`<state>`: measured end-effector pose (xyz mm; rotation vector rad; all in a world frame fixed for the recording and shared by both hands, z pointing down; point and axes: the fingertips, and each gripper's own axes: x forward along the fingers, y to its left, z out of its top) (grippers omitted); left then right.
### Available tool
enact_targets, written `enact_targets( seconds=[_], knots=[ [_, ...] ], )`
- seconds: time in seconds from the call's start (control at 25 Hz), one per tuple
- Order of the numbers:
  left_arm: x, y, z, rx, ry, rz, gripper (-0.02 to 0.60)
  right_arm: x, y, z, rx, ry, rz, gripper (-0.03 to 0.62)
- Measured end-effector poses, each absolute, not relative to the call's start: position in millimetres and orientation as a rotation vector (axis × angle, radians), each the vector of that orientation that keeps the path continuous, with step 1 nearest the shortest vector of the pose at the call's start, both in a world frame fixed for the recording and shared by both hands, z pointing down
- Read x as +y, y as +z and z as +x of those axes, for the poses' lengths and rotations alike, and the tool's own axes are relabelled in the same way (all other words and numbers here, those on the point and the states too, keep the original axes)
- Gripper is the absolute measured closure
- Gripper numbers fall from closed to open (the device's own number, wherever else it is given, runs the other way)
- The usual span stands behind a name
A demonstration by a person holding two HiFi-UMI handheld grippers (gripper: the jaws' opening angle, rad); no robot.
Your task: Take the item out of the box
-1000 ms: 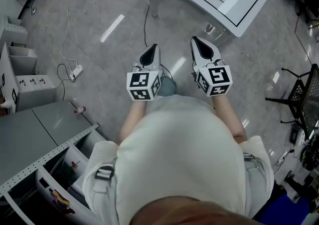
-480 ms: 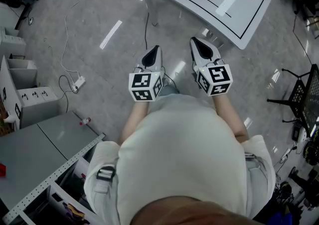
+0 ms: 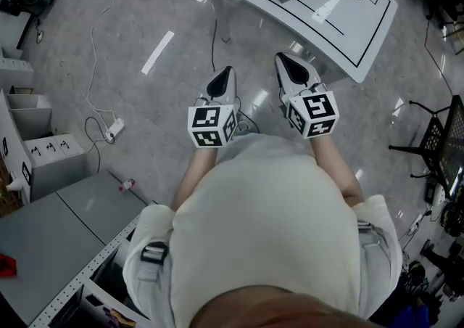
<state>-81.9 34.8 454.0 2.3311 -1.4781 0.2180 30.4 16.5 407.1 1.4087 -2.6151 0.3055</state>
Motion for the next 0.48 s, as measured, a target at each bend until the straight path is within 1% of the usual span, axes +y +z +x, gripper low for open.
enact_targets(
  seconds=[0.48],
  knots=[
    [-7,458,-110,-1.462,0.231,2.346,0.581,-32,411,5,-2.608,0.310,1.425,0.594]
  ],
)
